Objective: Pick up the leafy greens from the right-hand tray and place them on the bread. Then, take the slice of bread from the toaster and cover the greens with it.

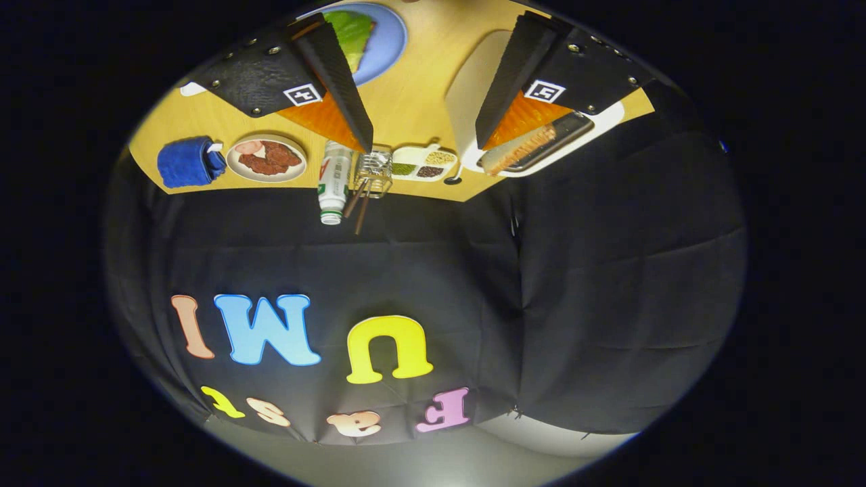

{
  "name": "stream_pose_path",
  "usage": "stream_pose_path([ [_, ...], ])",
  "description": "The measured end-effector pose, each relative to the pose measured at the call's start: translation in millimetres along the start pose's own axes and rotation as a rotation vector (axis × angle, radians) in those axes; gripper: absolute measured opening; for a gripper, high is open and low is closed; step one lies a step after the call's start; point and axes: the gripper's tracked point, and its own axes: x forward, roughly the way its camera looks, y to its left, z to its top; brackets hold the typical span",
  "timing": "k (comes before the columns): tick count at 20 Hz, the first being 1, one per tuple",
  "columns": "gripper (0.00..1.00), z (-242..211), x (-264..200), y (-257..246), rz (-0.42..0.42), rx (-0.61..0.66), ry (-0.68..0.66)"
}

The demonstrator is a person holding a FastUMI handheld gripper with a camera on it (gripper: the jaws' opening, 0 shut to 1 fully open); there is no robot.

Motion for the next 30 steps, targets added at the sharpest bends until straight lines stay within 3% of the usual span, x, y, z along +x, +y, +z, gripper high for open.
stream_pose_path([
  [10,0.90,-7.5,16.9,84.6,0.043,0.002,-0.045],
  [15,0.75,-32.2,31.5,89.4,0.015,-0.015,0.005],
  [17,0.49,-41.6,37.5,90.7,0.009,-0.009,0.024],
  [18,0.49,-42.4,41.0,89.3,-0.006,-0.017,0.025],
  [20,0.21,-41.4,37.2,91.5,-0.005,-0.002,0.017],
  [21,0.24,-40.8,39.2,89.0,-0.003,-0.005,0.011],
  [23,0.09,-43.5,42.7,93.6,0.007,0.025,0.010],
  [25,0.09,-44.5,41.0,91.7,0.013,0.050,-0.005],
  [26,0.00,-41.0,39.3,93.2,0.019,0.061,-0.005],
  [30,0.00,-21.3,31.6,90.8,0.042,0.096,-0.058],
])
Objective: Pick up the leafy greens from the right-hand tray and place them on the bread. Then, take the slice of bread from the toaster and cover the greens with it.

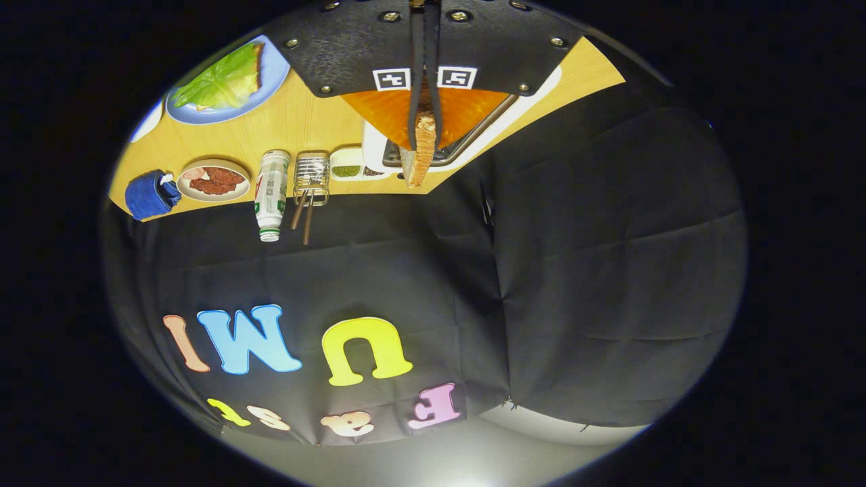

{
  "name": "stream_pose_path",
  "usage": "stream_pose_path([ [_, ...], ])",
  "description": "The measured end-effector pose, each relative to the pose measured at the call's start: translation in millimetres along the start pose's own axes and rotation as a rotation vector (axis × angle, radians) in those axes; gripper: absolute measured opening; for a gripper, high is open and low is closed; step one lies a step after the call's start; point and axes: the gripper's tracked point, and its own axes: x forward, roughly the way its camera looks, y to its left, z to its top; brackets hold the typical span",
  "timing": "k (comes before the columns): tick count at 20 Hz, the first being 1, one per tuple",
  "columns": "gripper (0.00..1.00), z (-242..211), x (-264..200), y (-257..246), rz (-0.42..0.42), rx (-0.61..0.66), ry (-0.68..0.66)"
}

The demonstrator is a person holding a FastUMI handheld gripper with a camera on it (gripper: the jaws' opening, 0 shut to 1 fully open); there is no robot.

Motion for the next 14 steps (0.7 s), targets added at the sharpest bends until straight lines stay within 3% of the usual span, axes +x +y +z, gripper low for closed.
stream_pose_path([
  [11,0.00,55.9,-27.6,-31.7,0.035,0.169,-0.050],
  [14,0.00,74.4,-42.8,-56.3,0.009,0.173,-0.086],
])
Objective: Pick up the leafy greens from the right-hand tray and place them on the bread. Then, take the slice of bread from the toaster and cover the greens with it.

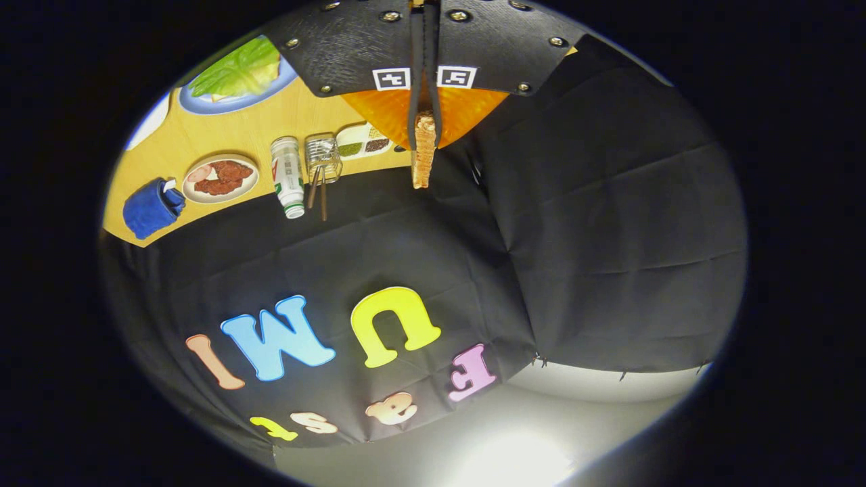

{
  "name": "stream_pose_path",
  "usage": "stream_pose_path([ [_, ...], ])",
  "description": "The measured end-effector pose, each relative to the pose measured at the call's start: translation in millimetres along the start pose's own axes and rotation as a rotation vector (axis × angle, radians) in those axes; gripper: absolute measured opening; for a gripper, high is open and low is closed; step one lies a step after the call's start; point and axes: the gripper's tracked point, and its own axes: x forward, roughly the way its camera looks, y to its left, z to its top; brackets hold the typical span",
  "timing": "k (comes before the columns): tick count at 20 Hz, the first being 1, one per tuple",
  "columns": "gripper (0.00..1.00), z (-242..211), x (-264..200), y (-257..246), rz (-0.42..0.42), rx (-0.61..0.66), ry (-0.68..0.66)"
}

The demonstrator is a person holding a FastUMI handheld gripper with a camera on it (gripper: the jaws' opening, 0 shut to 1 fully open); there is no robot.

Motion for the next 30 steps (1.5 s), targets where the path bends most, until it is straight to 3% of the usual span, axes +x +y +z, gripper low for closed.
stream_pose_path([
  [6,0.00,10.6,-29.3,-69.5,-0.102,-0.045,-0.007],
  [20,0.00,-47.5,-73.0,-219.9,-0.362,-0.229,0.142],
  [25,0.00,-74.1,-73.1,-227.8,-0.361,-0.356,0.194],
  [30,0.00,-88.6,-67.7,-214.2,-0.328,-0.388,0.199],
])
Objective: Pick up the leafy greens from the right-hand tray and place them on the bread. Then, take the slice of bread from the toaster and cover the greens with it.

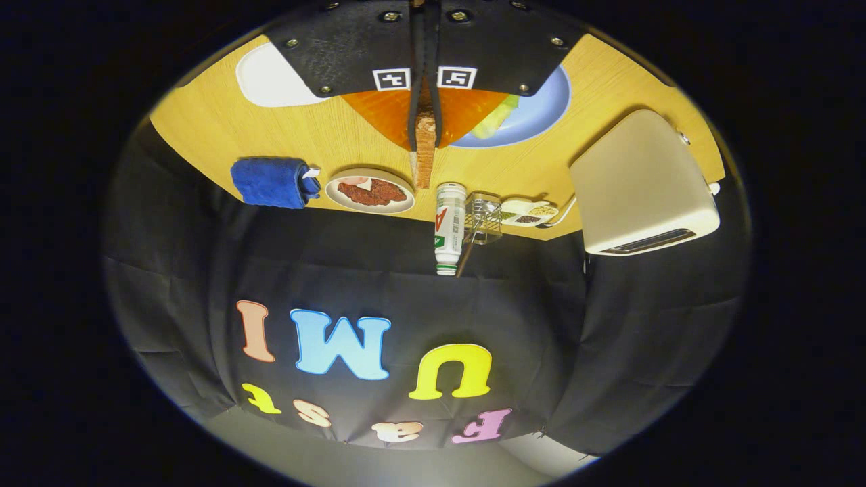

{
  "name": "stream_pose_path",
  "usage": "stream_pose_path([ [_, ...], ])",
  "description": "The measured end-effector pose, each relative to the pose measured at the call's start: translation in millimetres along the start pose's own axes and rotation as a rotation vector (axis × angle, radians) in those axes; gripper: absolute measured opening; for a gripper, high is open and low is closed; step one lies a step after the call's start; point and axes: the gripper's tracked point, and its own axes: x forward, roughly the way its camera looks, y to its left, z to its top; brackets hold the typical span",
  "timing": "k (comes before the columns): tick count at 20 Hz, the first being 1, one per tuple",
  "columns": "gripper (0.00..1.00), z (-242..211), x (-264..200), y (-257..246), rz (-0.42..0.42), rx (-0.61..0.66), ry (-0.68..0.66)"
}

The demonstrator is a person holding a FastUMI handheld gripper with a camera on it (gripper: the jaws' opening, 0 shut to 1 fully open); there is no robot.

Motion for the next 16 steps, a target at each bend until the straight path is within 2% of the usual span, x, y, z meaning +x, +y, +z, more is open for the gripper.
stream_pose_path([
  [10,0.00,-22.7,8.0,44.9,0.112,0.062,0.099],
  [16,0.01,-50.8,10.7,67.5,0.162,0.061,0.206],
])
